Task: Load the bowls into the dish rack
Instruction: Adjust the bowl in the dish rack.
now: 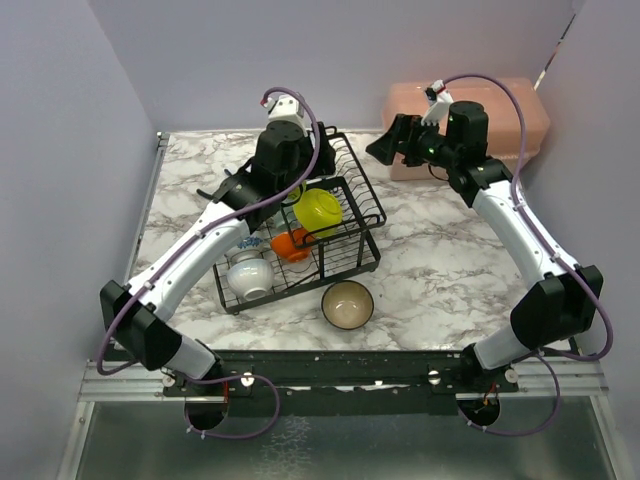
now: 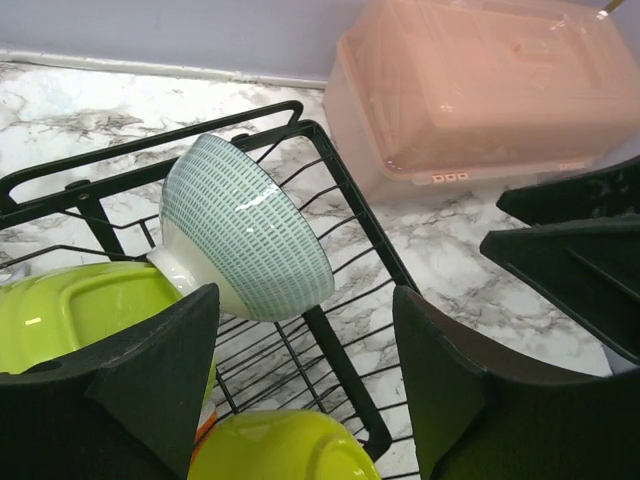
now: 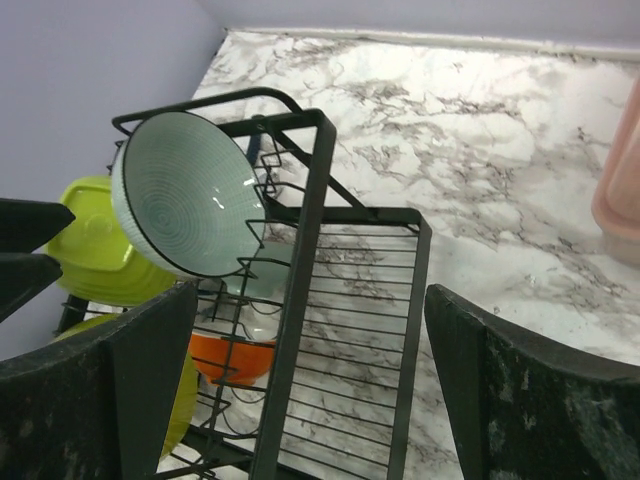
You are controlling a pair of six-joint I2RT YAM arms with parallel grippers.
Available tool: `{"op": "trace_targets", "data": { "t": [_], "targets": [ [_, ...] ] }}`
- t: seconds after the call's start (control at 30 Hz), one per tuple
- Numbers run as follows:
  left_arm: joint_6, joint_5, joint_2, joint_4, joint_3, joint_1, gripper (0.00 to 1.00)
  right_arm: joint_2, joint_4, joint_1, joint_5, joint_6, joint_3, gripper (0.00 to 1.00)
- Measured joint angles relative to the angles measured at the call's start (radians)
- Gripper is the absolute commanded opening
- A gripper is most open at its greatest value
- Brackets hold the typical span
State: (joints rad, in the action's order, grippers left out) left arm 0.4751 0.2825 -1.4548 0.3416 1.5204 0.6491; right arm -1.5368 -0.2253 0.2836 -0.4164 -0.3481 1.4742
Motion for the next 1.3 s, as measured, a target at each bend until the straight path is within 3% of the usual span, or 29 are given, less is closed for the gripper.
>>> {"op": "trace_targets", "data": {
  "t": [0.37,0.73,1.1,1.3],
  "targets": [
    [-0.059,-0.024,-0.149,0.011,0.097,-0.022,0.66,0.009,0.000,-0.015,-0.023,-0.016,-0.068,1.00],
    [-0.060,-0.247,-0.283,-0.067,0.221,-0.025,0.66,0.039,0.000,-0.016,-0.036,-0.008,-0.088,1.00],
    [-0.047,-0.325,-0.280,-0.066,0.218,-0.019,0.72,0.027,0.001,-0.017,-0.143,0.002,-0.084,0.99],
    [-0.050,-0.300,-0.148,-0.064,0.124,-0.021,0.72,0.026,-0.002,-0.017,-0.206,0.004,-0.082,0.96]
  ]
}}
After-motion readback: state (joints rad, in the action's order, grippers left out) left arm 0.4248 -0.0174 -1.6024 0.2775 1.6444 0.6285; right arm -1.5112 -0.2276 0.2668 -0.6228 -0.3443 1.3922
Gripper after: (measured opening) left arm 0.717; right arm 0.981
